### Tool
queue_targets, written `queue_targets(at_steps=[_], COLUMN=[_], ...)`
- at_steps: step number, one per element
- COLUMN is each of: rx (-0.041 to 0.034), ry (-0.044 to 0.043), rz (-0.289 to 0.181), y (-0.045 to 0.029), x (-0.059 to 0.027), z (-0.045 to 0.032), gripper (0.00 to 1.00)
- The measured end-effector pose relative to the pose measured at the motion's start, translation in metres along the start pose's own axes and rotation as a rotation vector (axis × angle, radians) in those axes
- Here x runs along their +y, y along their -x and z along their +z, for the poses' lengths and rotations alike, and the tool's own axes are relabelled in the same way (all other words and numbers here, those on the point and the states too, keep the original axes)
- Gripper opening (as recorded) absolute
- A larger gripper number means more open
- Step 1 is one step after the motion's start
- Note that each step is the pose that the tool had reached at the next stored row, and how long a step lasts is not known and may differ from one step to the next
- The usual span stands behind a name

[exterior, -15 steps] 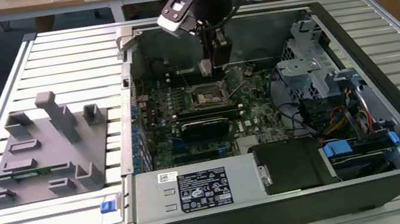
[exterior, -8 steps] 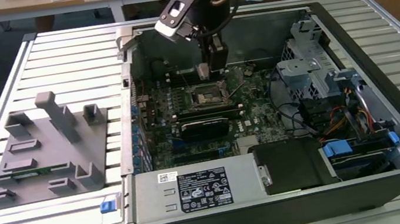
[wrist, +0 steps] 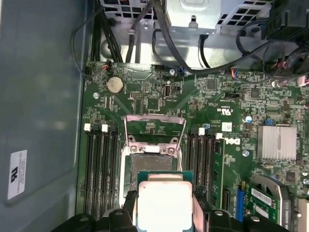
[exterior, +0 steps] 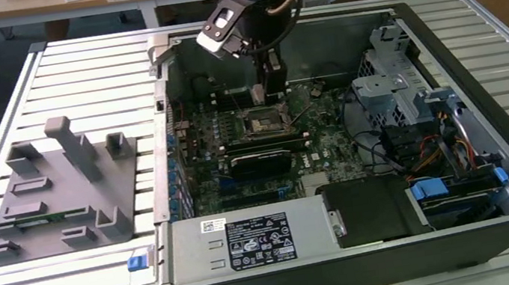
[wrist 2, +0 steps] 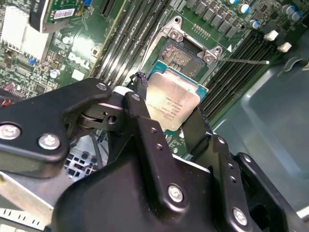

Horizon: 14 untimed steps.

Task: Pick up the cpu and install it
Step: 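Place the cpu into insertion slot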

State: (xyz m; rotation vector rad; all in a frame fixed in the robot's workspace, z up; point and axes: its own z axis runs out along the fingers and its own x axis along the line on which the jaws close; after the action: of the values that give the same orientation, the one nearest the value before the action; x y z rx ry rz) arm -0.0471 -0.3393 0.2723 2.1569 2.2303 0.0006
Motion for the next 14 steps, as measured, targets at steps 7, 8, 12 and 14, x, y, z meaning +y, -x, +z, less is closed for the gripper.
queue_targets(at_steps=[7, 8, 12, 14], rx=[0.0000, -0.0001, -0.0005, -0.0004], ry=[0.0040, 0.0047, 0.0076, 0.0079], rz=[-0.002, -0.002, -0.002, -0.003], y=[-0.0004, -0.0005, -0.0013, -0.0021], x=[-0.0006, -0.0006, -0.0009, -0.0008], z=[0.0120, 0.0137, 0.0207, 0.0244], gripper=[0.54, 0.54, 0.54, 0.54])
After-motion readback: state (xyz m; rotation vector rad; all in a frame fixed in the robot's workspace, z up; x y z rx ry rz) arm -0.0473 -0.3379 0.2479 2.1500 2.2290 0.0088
